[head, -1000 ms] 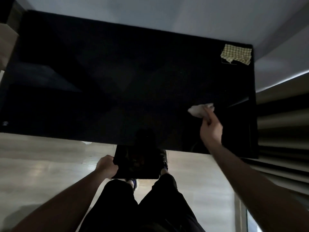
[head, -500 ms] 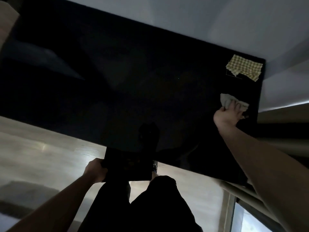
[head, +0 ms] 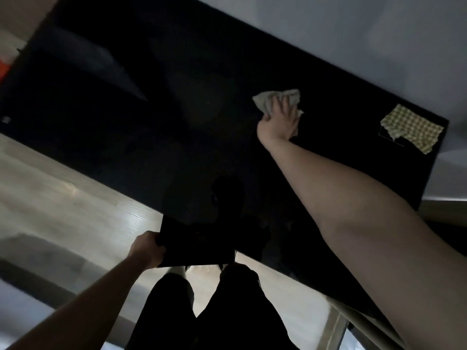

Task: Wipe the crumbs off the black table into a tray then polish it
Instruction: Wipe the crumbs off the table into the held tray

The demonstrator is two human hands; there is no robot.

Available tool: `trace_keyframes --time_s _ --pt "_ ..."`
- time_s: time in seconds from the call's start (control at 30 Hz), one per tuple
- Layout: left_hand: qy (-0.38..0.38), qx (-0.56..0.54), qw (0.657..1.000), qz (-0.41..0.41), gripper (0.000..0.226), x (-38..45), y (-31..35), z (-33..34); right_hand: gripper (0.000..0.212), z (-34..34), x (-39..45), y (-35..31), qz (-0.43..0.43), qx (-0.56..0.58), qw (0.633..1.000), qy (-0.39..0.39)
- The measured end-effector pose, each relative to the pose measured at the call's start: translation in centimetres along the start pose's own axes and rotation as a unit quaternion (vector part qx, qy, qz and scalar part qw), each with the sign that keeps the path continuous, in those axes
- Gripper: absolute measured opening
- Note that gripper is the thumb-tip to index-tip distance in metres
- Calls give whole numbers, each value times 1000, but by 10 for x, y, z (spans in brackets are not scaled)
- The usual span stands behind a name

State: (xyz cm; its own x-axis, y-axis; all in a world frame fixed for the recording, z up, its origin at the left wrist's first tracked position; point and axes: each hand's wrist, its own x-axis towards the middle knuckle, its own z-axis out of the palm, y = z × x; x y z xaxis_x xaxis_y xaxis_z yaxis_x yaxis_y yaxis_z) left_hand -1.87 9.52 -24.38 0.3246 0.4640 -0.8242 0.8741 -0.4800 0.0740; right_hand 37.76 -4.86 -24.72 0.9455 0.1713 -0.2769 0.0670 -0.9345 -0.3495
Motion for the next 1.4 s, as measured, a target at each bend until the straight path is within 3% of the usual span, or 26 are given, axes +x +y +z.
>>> trace_keyframes --time_s 0.23,0.47,0.63,0.77,0.87,1.0,1.13,1.27,1.4 --pt "13 -28 999 -10 15 8 -13 -6 58 50 -16 -100 -226 8 972 -66" --pt "4 -42 999 -25 16 5 -15 -16 58 76 -134 -78 -332 114 928 -128" --pt "-18 -44 999 -21 11 0 -14 -18 60 75 -263 -21 -302 200 904 -229" --pt "-18 -28 999 -11 14 -6 -9 -13 55 59 -325 11 -176 318 888 -283" --pt "-36 -20 999 -4 13 -6 -8 -6 57 26 -324 32 -68 359 901 -235" --pt "-48 2 999 2 23 -3 -10 7 74 -19 -263 86 -42 328 940 -84" --pt "-43 18 999 7 24 -1 -8 17 53 -53 -174 163 49 215 974 45" --pt "-37 28 999 16 25 -1 -2 24 48 -63 -132 207 98 140 984 41" --pt "-32 35 999 19 25 -6 2 27 57 -23 -170 182 39 112 991 60"
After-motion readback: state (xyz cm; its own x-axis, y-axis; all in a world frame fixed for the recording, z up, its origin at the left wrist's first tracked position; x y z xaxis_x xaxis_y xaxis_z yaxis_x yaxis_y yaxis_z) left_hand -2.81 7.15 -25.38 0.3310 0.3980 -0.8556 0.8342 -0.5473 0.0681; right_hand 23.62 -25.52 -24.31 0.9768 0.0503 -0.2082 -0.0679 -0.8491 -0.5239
